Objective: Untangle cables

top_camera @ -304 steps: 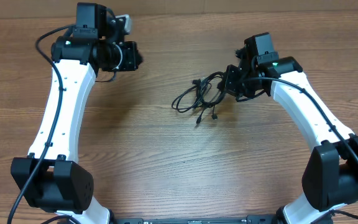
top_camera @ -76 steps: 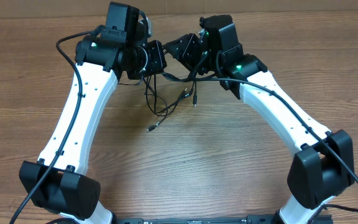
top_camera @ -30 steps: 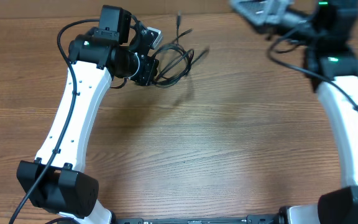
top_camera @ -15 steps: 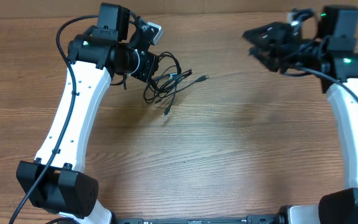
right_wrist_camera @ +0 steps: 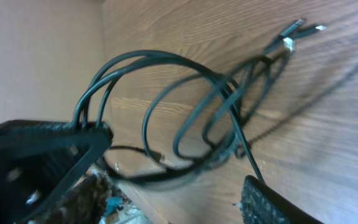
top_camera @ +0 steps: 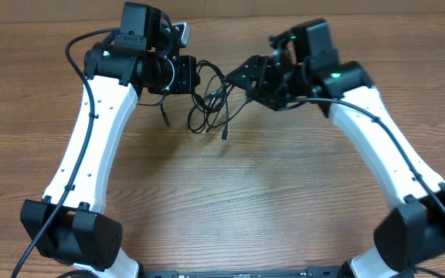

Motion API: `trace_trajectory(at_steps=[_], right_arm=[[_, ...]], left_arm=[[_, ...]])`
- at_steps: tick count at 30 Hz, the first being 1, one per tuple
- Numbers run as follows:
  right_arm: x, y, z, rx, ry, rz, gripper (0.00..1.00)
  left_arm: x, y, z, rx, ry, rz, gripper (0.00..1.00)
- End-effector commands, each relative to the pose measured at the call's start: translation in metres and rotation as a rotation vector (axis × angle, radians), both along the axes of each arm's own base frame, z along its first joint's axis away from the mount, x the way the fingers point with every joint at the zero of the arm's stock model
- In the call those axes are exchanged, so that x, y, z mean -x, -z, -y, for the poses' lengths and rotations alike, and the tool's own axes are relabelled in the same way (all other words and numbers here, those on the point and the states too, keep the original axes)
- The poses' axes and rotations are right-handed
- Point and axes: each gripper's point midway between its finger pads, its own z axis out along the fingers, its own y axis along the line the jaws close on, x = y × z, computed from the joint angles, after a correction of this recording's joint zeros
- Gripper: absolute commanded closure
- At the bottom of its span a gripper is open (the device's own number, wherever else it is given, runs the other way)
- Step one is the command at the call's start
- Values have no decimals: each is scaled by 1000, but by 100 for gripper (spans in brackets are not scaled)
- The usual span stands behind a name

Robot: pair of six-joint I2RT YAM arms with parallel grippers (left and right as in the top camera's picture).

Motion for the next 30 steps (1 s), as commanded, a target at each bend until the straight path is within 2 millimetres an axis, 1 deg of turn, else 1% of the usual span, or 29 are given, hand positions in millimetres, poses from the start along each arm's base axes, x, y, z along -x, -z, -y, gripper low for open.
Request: trace_trajectory(at_steps=[1, 5, 9, 13, 15, 18, 20, 21, 23, 24, 25, 26, 28, 30], right_arm=[[-9, 12, -18, -15, 17, -29, 37], [-10, 22, -37, -30, 5, -39, 38], [-16, 34, -42, -18, 41, -65, 40], [-31, 27, -51, -70, 42, -4, 45], [-35, 27, -53, -84, 49, 1, 48], [-37, 40, -54, -75, 55, -28, 53], [-36, 48, -58, -68, 48, -42, 59], [-34, 50, -60, -66, 43, -46, 63], [-32, 52, -63, -61, 34, -43, 66], [-32, 52, -65, -50, 20, -19, 69], [-34, 52, -66, -26, -1, 34, 80], [-34, 51, -66, -26, -14, 50, 88], [-36, 45, -65, -37, -22, 72, 96], [-41, 35, -57, -47, -4, 95, 96]], left_arm=[[0, -6, 6, 52, -13, -9, 96], [-3, -8, 7, 60, -13, 4, 96], [-3, -8, 7, 61, -12, 3, 96], [-1, -10, 10, 79, -1, -1, 96], [-1, -10, 10, 81, 1, -1, 96], [-1, -10, 10, 81, 1, -2, 96], [-1, -10, 10, 81, 1, -1, 96], [-1, -10, 10, 81, 1, -1, 96], [-1, -10, 10, 81, 1, 0, 96], [-2, -10, 10, 81, 1, 1, 96], [-2, -10, 10, 79, -1, 3, 96], [-3, -10, 9, 72, -5, 5, 96], [-6, -7, 2, 35, -29, 12, 96], [-9, -2, -7, -19, -64, 20, 96]])
